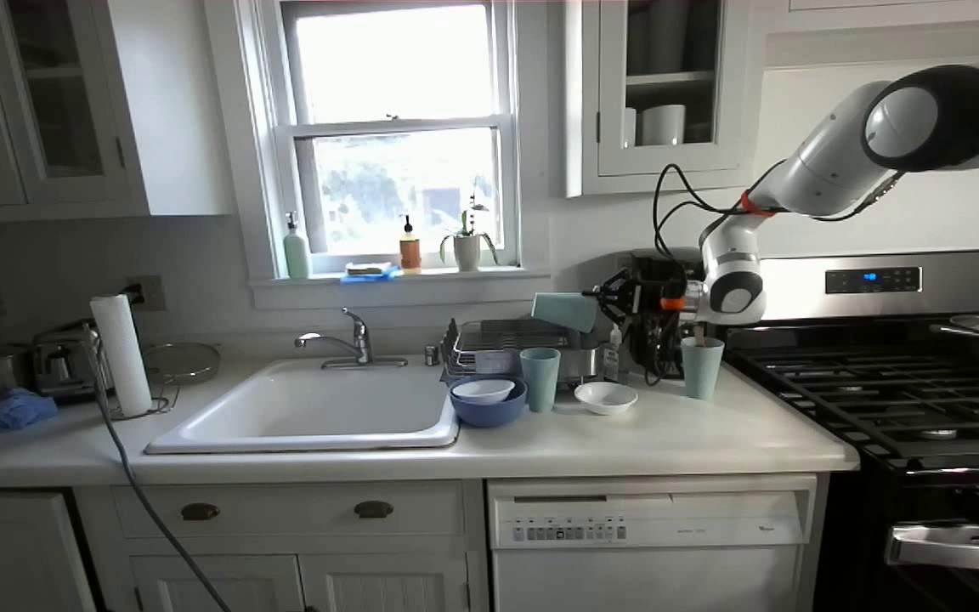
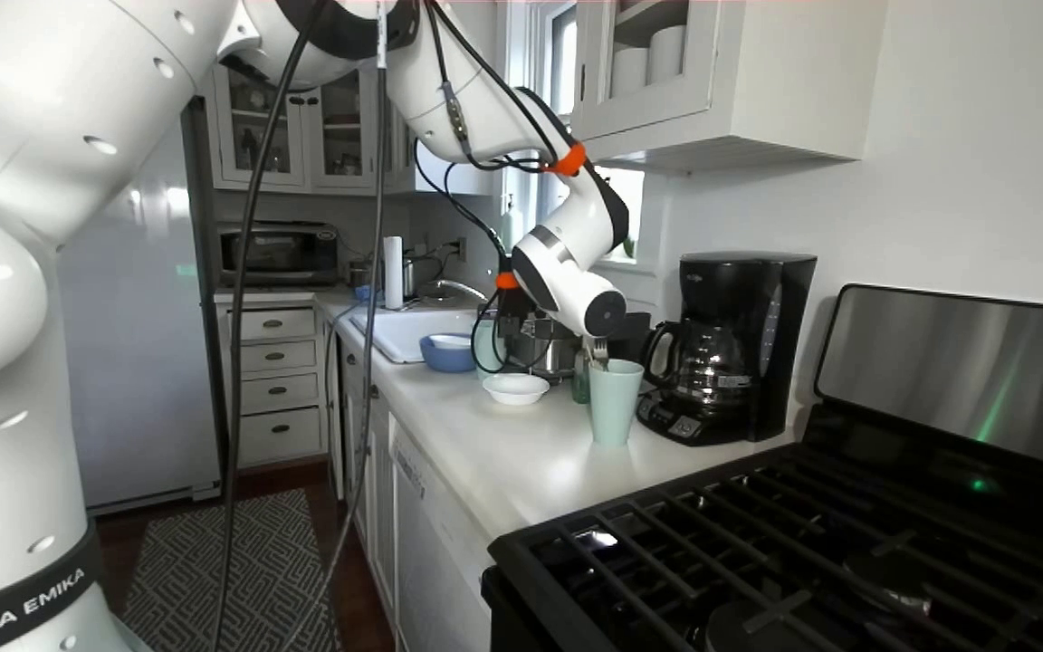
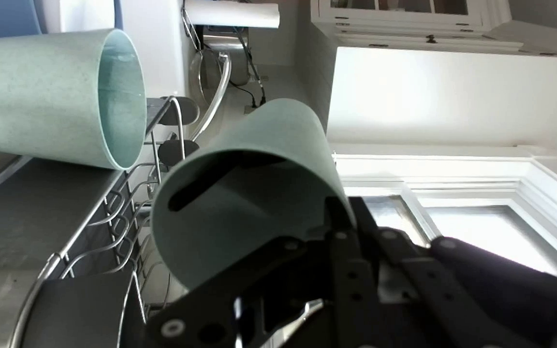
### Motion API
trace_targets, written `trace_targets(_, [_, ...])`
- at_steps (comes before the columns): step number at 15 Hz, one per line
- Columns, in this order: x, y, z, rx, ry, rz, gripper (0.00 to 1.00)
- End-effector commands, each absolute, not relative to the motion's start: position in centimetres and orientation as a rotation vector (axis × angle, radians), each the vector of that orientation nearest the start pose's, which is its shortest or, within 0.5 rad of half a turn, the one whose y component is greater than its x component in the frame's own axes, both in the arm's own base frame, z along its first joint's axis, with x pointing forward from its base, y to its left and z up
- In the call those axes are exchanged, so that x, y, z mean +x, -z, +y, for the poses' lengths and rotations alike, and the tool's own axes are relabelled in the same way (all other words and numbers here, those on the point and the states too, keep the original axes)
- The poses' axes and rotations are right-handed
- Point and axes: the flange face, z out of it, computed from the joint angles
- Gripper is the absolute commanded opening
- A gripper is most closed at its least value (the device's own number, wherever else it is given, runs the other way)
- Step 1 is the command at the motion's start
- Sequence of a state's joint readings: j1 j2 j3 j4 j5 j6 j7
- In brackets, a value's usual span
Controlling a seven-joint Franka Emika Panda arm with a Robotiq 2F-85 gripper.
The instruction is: Empty the middle cup onto counter
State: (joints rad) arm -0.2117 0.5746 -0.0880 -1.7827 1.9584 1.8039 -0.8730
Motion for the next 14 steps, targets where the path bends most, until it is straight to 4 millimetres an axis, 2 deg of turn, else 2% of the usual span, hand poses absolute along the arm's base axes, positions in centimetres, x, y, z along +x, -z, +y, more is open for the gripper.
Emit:
trace_targets(1, [65.9,-28.7,-10.9,-1.422,0.608,0.563,0.01])
trace_targets(9, [65.4,-29.9,-10.8,-1.407,0.635,0.572,0.01])
trace_targets(14, [63.8,-30.4,-10.0,-1.371,0.6,0.614,0.01])
